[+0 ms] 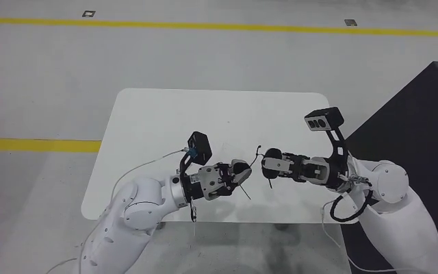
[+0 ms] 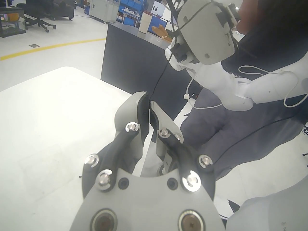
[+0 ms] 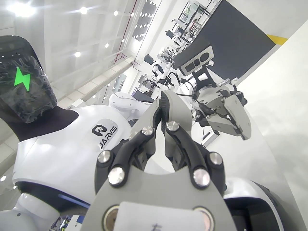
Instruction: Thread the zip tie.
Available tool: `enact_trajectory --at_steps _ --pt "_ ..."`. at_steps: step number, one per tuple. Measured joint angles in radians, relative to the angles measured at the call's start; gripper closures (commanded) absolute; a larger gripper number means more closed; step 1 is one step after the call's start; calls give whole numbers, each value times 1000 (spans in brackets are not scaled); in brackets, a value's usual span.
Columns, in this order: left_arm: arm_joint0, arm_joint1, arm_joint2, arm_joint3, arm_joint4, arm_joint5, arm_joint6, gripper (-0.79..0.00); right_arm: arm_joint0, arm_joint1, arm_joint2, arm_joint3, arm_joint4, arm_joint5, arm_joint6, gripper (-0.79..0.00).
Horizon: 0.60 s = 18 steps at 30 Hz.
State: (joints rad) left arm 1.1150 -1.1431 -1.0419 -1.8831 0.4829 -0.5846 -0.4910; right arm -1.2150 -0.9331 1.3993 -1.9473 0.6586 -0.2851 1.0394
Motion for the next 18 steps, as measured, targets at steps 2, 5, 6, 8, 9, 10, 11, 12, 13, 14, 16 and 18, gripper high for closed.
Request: enact_trajectory --at_steps 2,5,6,8,9,10,11,12,13,14,16,18 --pt "-1 0 1 1 -1 0 -1 0 -2 -1 4 -2 3 -5 -3 0" --pt "-2 0 3 3 0 -3 -6 0 -7 -2 10 -7 11 -13 -7 0" --pt "-2 0 4 3 1 -4 -8 0 -8 -3 11 -9 13 -15 -8 0" --pt "-3 0 5 4 2 -7 -13 0 -11 -4 13 -10 18 -18 -9 0" --pt "-3 0 7 4 3 -9 -16 0 -13 -4 14 -11 21 -18 -9 0" --pt "-3 0 9 5 3 -10 -20 0 -14 -5 15 -12 26 -19 -8 0" --pt "-3 0 10 5 4 -11 -23 0 -15 -5 16 -12 30 -19 -7 0" --pt "-3 1 10 6 5 -12 -25 0 -15 -5 17 -13 34 -19 -6 0" --pt "-3 1 11 6 5 -13 -27 0 -16 -6 18 -13 40 -18 -5 0" --pt "-3 1 12 6 5 -14 -28 0 -16 -6 20 -12 46 -18 -5 0" --pt "-3 1 13 8 5 -15 -31 0 -18 -7 25 -12 63 -18 -1 0" --pt "-3 1 13 8 6 -15 -32 0 -19 -8 29 -11 79 -20 2 0"
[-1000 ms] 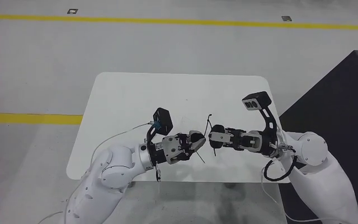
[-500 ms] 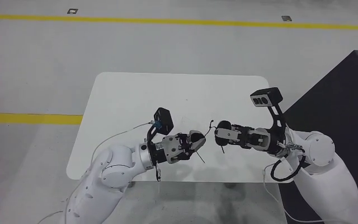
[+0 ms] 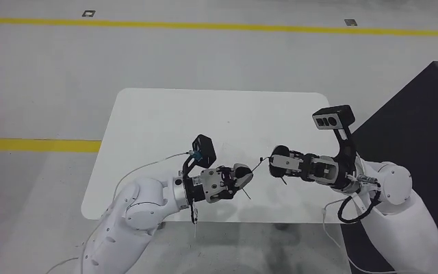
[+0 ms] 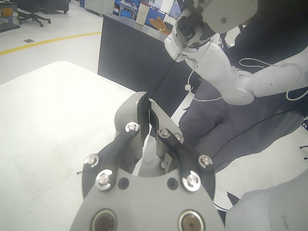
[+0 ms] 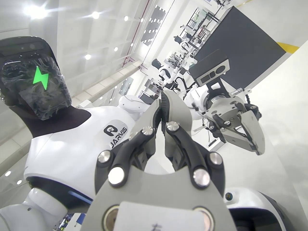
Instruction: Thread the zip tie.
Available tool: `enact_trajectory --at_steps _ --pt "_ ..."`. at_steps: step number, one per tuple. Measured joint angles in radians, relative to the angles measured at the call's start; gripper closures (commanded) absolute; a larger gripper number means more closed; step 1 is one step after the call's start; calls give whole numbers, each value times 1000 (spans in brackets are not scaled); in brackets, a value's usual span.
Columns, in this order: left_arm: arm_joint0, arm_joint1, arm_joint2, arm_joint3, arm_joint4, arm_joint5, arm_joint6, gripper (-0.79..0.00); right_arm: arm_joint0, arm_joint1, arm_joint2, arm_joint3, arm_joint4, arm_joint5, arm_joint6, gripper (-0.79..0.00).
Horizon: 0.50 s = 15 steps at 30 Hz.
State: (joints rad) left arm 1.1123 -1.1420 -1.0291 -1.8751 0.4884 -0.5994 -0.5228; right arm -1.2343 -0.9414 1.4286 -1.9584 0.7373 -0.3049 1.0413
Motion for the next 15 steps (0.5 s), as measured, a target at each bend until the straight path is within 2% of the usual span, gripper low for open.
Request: enact_trajectory --at_steps 15 --pt "1 1 -8 -7 8 4 17 0 2 -6 -7 22 -41 24 4 0"
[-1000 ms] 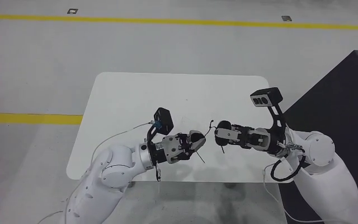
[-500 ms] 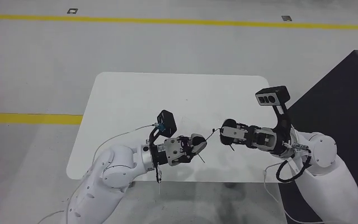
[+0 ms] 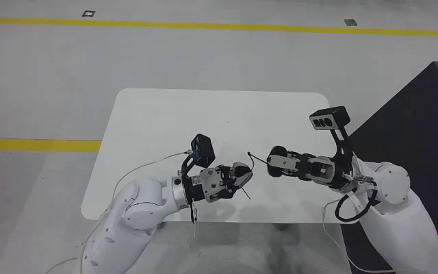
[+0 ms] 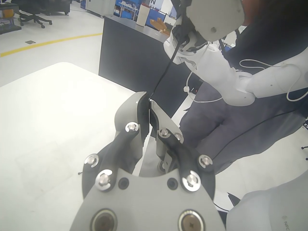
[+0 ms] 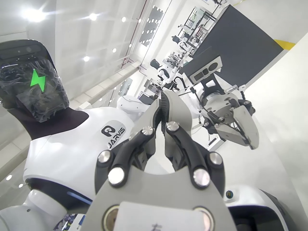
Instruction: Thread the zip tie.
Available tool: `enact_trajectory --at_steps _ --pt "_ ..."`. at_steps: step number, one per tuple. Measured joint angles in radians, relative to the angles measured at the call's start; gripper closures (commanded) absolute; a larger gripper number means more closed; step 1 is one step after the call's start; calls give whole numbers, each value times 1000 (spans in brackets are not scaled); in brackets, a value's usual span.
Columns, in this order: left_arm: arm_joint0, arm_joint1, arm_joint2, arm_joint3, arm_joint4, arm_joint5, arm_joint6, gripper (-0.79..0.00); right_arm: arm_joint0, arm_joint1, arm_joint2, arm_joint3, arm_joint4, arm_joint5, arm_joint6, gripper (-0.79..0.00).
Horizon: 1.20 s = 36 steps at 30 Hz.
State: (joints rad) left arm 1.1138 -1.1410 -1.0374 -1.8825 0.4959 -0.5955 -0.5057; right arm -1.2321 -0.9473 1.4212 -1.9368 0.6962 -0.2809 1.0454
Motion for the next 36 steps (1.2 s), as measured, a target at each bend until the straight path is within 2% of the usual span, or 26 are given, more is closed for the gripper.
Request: enact_trajectory --at_steps 16,18,19,20,32,36 --pt "1 -1 -4 0 2 5 16 0 10 -8 -14 13 -2 11 3 0" --pt "1 -1 -4 0 2 5 17 -219 9 -8 -13 12 -3 11 3 0" --pt "2 -1 -5 -1 2 6 18 -354 9 -9 -13 11 -3 11 3 0" --pt "2 -1 -5 -1 2 7 19 -785 8 -9 -13 12 -3 11 3 0" --pt "13 0 -8 2 -4 15 23 -785 -1 -13 -2 10 3 9 10 0" --pt "10 -1 -24 39 -91 58 28 -785 -7 -13 25 -4 18 -35 26 0"
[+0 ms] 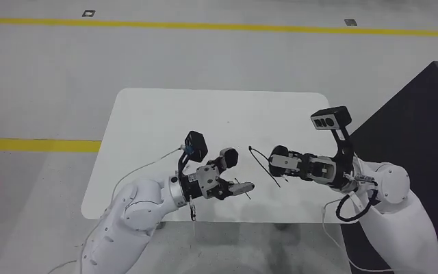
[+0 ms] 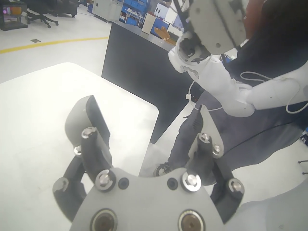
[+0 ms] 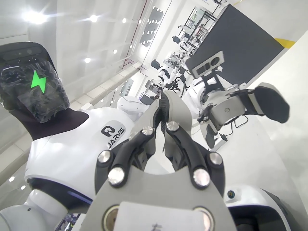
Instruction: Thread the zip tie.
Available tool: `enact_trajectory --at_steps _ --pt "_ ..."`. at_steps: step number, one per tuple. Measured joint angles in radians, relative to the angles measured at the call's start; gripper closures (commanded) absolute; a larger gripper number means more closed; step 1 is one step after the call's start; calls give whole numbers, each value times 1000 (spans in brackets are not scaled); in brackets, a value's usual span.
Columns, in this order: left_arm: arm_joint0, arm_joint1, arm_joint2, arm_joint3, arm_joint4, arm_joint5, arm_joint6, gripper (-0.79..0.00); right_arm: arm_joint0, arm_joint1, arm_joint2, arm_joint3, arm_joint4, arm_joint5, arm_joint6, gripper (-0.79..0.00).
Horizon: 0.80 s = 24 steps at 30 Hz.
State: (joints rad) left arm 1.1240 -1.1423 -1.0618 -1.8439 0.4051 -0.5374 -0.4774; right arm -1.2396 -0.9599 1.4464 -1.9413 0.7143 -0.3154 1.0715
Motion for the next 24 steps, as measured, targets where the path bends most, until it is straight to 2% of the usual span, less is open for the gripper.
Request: enact_trajectory --at_steps 5,8,20,24 --pt "25 3 -84 19 -130 25 87 -785 -17 2 51 -28 -55 -93 0 0" --pt "52 4 -114 11 -176 11 134 -785 -33 2 57 -38 -54 -108 10 0" --pt "56 4 -120 7 -179 10 146 -785 -37 1 54 -41 -57 -98 -2 0" --pt "56 4 -120 7 -179 10 146 -785 -21 6 77 -29 -232 -121 -8 0"
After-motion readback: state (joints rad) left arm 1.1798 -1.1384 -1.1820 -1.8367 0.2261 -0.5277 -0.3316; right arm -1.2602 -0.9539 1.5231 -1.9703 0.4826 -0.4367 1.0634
